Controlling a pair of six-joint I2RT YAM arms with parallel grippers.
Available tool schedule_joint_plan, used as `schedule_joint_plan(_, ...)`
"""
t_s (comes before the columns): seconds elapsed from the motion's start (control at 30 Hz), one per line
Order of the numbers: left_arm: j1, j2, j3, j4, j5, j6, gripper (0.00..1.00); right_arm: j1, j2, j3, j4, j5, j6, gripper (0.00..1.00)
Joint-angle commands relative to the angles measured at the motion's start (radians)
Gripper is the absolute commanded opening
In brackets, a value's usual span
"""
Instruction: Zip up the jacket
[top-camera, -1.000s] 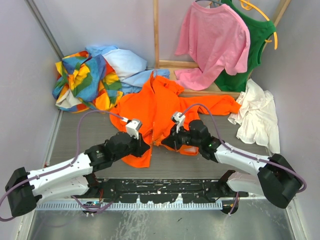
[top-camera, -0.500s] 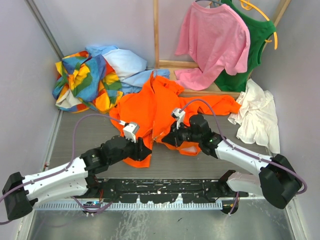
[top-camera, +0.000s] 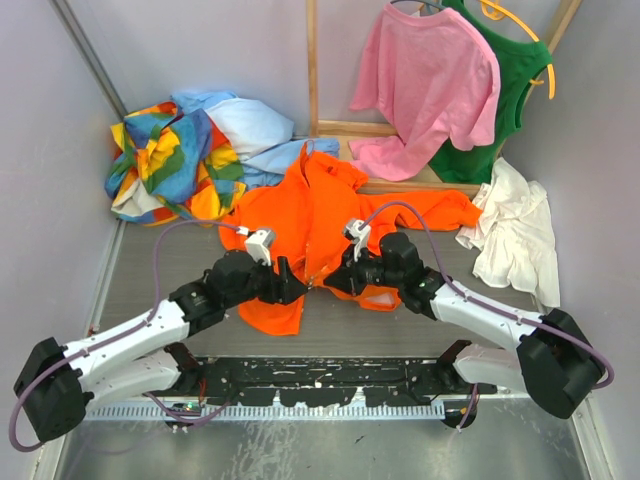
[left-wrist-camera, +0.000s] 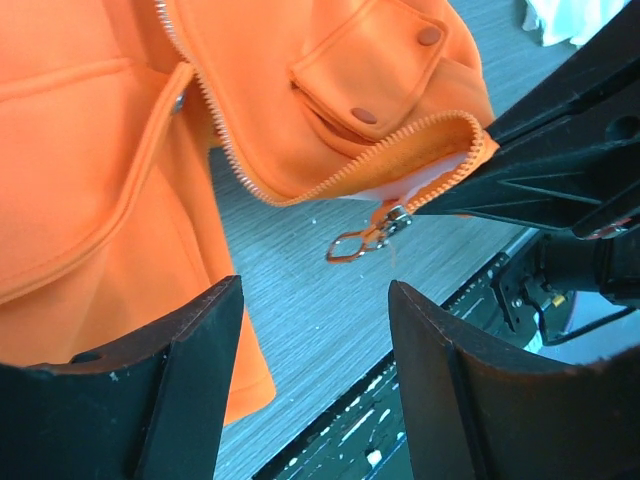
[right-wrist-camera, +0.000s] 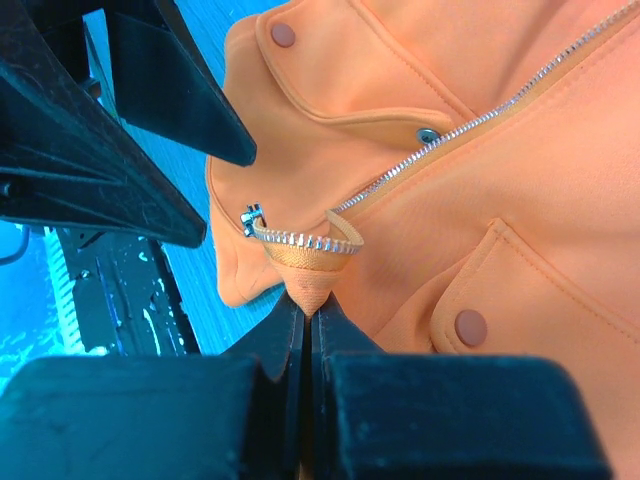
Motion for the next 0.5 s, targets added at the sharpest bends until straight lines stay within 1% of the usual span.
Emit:
schedule_joint_plan(0.0,0.01,0.032,0.073,0.113,0.102,0.023,0.61,-0.001,-0.017,0.004,0.089,-0.016,-0.01,0.01)
schedule_joint_plan(0.1,0.017,0.069,0.088,0.151,0.142,0.033,0.57,-0.002,-0.018,0.007,0.089,-0.02,-0.011,0.01)
schedule_joint_plan(0.27,0.019,0.117,0.11,0.195,0.216,0.065,0.46,-0.002,-0.022,0.007,0.082,-0.026,-0.015,0.01)
schedule_joint_plan(0.47,0.037,0.158,0.148,0.136,0.221,0.118,0.28,-0.002,-0.021,0.011,0.077,-0.045,-0.026,0.01)
